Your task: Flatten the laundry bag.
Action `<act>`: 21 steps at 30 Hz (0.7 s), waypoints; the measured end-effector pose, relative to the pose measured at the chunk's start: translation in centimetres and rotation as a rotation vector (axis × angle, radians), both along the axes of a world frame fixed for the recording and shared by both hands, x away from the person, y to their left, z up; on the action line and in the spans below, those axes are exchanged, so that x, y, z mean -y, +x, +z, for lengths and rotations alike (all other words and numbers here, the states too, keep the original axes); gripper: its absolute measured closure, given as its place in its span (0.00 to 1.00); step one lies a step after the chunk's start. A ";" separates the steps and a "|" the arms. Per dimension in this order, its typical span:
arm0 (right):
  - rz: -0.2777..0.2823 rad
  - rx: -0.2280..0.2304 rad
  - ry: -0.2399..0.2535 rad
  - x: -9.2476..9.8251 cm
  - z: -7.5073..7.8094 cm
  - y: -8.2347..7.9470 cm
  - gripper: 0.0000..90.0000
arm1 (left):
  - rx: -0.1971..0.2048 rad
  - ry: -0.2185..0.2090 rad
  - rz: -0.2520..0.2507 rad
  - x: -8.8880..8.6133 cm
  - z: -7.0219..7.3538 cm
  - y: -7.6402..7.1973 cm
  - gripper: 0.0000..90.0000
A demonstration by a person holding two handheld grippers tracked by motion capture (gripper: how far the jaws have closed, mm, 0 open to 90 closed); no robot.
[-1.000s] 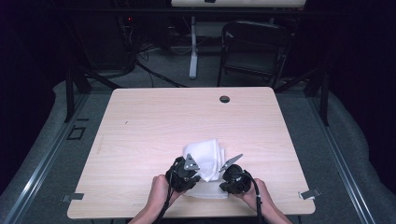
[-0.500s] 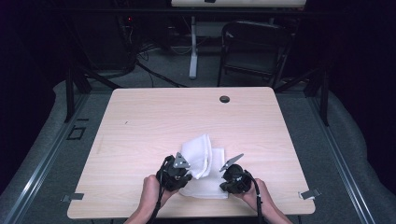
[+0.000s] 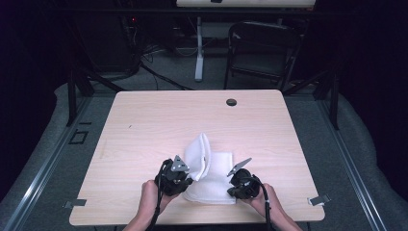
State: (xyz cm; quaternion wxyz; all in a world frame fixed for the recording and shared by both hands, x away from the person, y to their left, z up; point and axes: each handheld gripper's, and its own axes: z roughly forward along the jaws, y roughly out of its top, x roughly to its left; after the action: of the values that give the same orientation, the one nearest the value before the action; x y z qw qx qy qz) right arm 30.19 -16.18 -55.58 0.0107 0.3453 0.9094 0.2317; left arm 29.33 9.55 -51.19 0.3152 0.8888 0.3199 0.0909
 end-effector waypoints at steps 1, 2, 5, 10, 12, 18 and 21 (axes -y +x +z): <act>0.003 -0.003 -0.005 0.1 0.0 0.1 1.00 | -0.005 0.001 0.003 0.0 -0.1 0.0 0.88; -0.002 0.000 -0.005 0.1 0.0 0.1 1.00 | -0.011 0.002 0.002 -0.2 -0.1 0.0 0.88; -0.005 -0.001 -0.006 0.3 0.0 0.2 1.00 | -0.028 -0.008 0.005 -0.5 -0.1 0.1 0.88; -0.004 -0.004 -0.013 0.5 0.1 0.3 1.00 | -0.040 -0.003 0.014 -0.8 -0.1 0.0 0.86; -0.003 -0.004 -0.014 0.5 0.1 0.3 1.00 | -0.040 -0.002 0.024 -0.9 -0.1 0.0 0.86; -0.011 -0.006 -0.016 0.9 0.1 0.5 1.00 | -0.056 0.002 0.045 -1.4 -0.2 0.1 0.83; -0.011 -0.009 -0.016 1.1 0.1 0.6 1.00 | -0.058 -0.003 0.054 -1.9 -0.1 0.3 0.81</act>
State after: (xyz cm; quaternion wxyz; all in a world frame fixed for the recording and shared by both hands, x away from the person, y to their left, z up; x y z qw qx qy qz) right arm 30.80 -17.27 -55.49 0.0107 0.3510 0.9094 0.2229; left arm 29.59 11.45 -51.25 0.3044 0.8818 0.3528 0.0729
